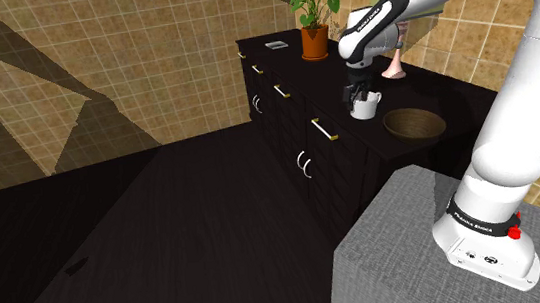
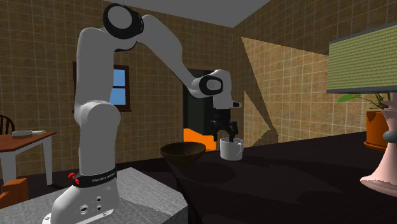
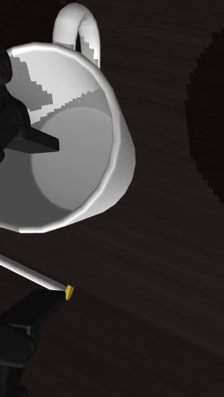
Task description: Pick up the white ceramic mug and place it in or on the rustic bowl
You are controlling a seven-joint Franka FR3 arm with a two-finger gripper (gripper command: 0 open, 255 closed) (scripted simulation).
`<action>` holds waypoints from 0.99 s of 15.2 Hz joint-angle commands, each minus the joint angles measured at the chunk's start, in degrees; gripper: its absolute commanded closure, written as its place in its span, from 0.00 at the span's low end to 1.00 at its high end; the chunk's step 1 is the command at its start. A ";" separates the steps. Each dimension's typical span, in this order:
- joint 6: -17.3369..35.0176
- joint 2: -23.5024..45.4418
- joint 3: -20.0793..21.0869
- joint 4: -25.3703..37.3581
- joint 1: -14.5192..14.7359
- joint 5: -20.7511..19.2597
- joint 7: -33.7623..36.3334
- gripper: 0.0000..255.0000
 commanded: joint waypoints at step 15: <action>-0.69 -0.46 0.00 0.28 0.02 -0.20 0.12 1.00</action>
